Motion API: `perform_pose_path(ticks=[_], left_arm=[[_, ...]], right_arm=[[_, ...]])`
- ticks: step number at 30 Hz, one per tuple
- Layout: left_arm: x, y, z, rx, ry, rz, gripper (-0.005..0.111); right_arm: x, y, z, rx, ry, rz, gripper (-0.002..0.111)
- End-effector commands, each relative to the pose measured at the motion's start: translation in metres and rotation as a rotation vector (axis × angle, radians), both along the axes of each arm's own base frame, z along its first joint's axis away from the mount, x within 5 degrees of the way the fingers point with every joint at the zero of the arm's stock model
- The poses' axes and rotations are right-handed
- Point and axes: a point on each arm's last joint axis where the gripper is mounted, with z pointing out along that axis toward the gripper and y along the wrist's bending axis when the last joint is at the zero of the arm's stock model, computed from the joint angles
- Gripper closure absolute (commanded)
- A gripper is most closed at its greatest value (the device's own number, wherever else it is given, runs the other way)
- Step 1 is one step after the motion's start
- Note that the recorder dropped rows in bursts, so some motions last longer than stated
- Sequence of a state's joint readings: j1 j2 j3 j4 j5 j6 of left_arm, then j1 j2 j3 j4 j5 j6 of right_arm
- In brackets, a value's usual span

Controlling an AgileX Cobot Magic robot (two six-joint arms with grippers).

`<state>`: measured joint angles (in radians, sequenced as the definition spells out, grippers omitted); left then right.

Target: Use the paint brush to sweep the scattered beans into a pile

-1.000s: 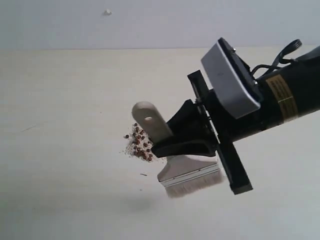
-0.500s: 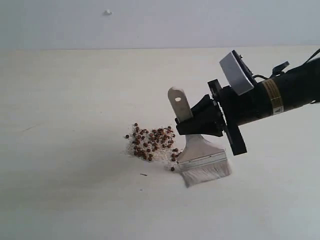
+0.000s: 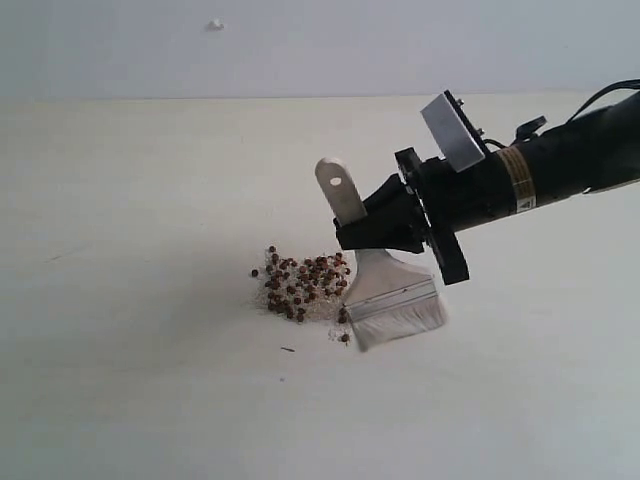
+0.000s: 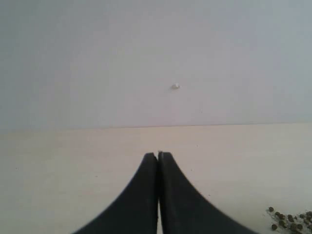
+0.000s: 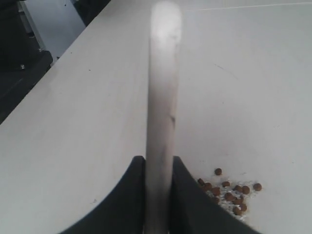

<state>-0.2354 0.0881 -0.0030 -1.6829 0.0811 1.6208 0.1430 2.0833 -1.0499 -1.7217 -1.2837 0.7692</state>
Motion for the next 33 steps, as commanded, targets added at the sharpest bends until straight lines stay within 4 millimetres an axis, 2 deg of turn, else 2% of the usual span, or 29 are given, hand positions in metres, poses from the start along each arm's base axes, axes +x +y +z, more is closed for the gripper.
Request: perform_pose_path(ticks=[1,7,16,19,23,28,30,33], left_arm=[[-0.001,-0.001,-0.001,0.004,-0.006,-0.014,0.107],[-0.001,-0.001,-0.001,0.004,-0.006,-0.014,0.107],[-0.001,-0.001,-0.001,0.004,-0.006,-0.014,0.107],[-0.001,-0.001,-0.001,0.004,-0.006,-0.014,0.107],[-0.001,-0.001,-0.001,0.004,-0.006,-0.014,0.107],[-0.001,-0.001,-0.001,0.004,-0.006,-0.014,0.107],[-0.001,-0.001,-0.001,0.004,-0.006,-0.014,0.107],[-0.001,-0.001,-0.001,0.004,-0.006,-0.014,0.107]], right_arm=[[0.009,0.008,-0.004,-0.059,-0.017,-0.004,0.108],[0.012,0.015,0.017,-0.052,0.002,-0.023,0.108],[0.002,0.013,0.077,-0.031,0.040,-0.096,0.108],[-0.004,0.016,0.087,-0.030,0.116,-0.121,0.108],[-0.026,0.033,0.077,-0.045,0.131,-0.045,0.108],[-0.064,0.057,0.051,-0.058,0.042,0.135,0.108],[-0.070,0.060,0.042,-0.057,0.009,0.177,0.108],[-0.069,0.062,0.028,-0.057,0.015,0.188,0.108]])
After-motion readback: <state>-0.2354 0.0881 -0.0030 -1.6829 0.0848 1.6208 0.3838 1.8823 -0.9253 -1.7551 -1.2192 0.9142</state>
